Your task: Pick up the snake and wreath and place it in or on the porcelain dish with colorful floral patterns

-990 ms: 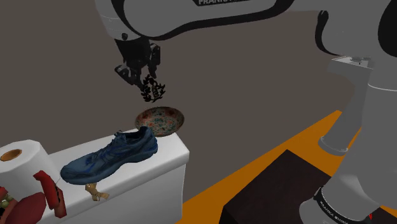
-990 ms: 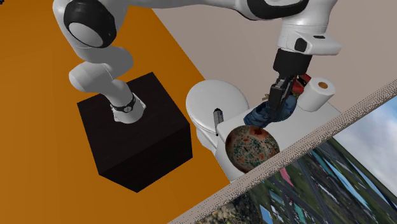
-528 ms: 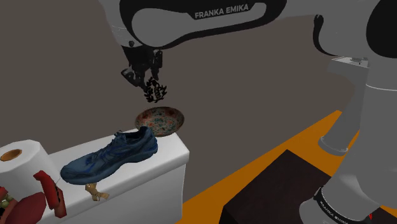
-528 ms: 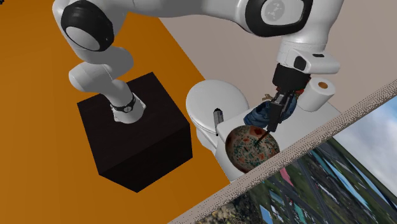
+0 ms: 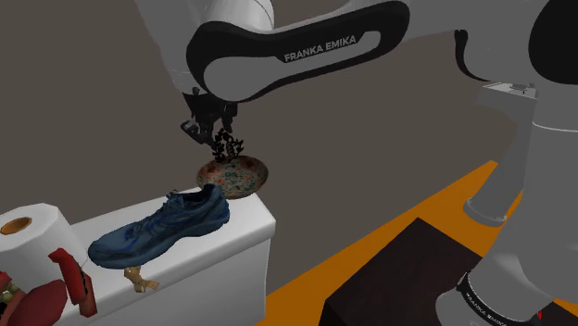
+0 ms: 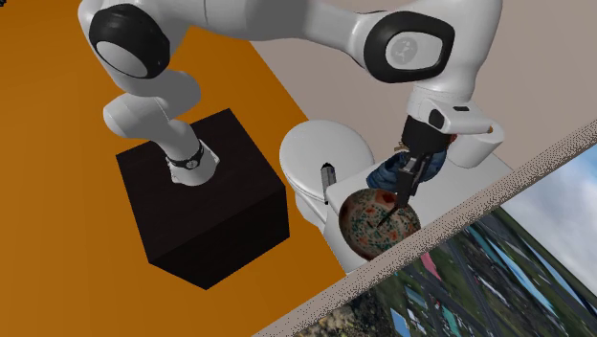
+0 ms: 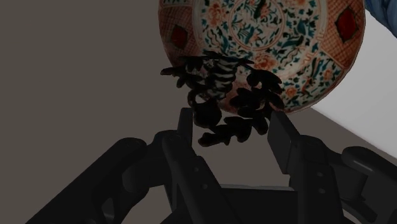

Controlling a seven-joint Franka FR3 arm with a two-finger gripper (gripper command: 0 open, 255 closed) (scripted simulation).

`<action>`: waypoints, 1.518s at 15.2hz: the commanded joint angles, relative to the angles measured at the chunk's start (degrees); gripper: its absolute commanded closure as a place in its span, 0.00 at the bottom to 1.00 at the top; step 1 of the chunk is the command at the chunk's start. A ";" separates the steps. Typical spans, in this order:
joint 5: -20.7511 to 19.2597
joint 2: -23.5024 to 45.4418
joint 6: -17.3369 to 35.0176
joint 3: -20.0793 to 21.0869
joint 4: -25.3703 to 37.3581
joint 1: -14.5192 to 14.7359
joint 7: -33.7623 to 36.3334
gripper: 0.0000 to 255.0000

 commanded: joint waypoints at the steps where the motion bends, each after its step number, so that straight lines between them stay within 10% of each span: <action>1: -0.23 0.03 1.29 -0.09 -1.43 -0.19 0.69 1.00; 13: -1.18 0.66 4.38 -0.44 -4.48 -0.44 2.53 1.00; 14: -1.18 0.66 4.38 -0.44 -4.48 -0.44 2.53 0.00; 23: 0.48 -0.96 -1.39 0.76 -0.24 1.14 1.33 0.00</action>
